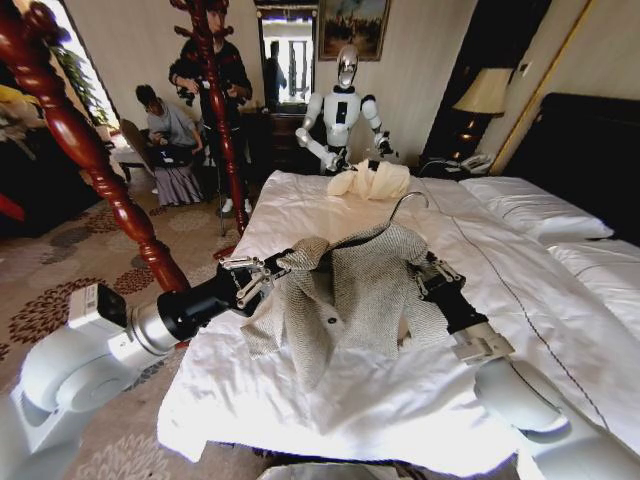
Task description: Pick up the clothes from the bed and hang them on the clothes hanger.
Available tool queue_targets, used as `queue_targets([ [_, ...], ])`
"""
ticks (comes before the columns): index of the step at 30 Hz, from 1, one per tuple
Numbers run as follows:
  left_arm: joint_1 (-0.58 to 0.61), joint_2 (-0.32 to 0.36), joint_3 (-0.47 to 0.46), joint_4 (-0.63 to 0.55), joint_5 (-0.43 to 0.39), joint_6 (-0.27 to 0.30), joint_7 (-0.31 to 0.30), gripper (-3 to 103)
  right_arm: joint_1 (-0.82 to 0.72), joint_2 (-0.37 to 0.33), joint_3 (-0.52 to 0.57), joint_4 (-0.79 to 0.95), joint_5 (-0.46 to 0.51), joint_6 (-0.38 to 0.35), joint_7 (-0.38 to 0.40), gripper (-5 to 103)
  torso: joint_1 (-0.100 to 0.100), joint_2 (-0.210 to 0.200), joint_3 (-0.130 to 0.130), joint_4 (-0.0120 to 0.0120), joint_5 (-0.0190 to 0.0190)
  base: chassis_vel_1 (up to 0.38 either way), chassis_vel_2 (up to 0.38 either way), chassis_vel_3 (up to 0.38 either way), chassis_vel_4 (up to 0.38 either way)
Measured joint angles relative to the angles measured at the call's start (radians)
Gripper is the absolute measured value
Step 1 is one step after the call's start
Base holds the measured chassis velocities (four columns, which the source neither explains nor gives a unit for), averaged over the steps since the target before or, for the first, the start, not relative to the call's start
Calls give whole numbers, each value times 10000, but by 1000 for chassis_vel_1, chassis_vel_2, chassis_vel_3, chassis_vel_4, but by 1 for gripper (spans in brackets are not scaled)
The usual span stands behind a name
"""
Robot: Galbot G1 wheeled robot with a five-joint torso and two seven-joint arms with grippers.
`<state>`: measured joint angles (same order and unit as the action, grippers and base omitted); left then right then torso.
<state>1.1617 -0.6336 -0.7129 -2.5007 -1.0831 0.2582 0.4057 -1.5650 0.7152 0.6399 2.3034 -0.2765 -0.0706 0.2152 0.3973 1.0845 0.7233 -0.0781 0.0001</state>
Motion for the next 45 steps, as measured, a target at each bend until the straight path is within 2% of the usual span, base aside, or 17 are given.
queue_targets([
  [1,0,0,0,0,0,0,0,2,0,0,0,0,0,0,0,25,0,0,0,0,0,0,0,0,0],
  [4,-410,779,-14,0,-448,5,-28,2,161,2,-238,-146,-600,64,-364,25,0,0,1,2,2,0,0,0,0],
  [10,-726,1510,172,1,-776,34,-79,2,346,116,-684,-89,-622,-347,-456,25,0,0,0,-1,1,0,0,0,0],
  [14,-732,1709,393,2,-779,122,-78,2,439,169,-1052,88,-136,-471,-454,25,0,0,0,0,0,0,0,0,0],
  [17,-607,1798,569,4,-502,201,8,2,513,158,-1386,438,735,-478,-460,24,0,0,0,0,-1,0,0,0,0],
  [19,-594,1806,591,4,-469,211,17,2,528,155,-1425,487,856,-488,-460,24,0,0,0,0,-1,0,0,0,0],
  [21,-546,1830,776,6,-217,271,52,2,619,128,-1652,769,1647,-659,-449,24,0,0,0,1,-1,0,0,0,0],
  [24,-512,1833,995,7,143,311,72,2,712,71,-1820,886,2264,-874,-339,24,0,0,0,1,-1,0,0,0,0],
  [30,-510,1825,1419,9,595,348,75,2,955,72,-1970,716,2443,-906,-261,24,0,0,0,1,-1,0,0,0,0],
  [33,-612,1662,2275,23,1220,447,-110,2,1615,455,-2716,231,2331,-902,-113,24,0,0,0,0,0,0,0,0,0],
  [37,-655,1565,2682,176,1578,538,-302,2,1975,739,-3213,-72,2154,-889,-6,24,0,0,0,1,1,0,0,0,0],
  [39,-724,1390,3016,448,1853,576,-408,2,2334,1004,-3708,-382,2045,-879,120,24,0,0,0,1,1,0,0,0,0],
  [42,-870,1216,3291,651,1928,582,-446,2,2515,1099,-3901,-510,1996,-875,178,24,0,0,1,3,0,0,0,0,0],
  [45,-1511,777,4104,1011,2059,668,-583,2,2703,1185,-4061,-646,1878,-879,256,24,0,0,0,1,-1,0,0,0,0],
])
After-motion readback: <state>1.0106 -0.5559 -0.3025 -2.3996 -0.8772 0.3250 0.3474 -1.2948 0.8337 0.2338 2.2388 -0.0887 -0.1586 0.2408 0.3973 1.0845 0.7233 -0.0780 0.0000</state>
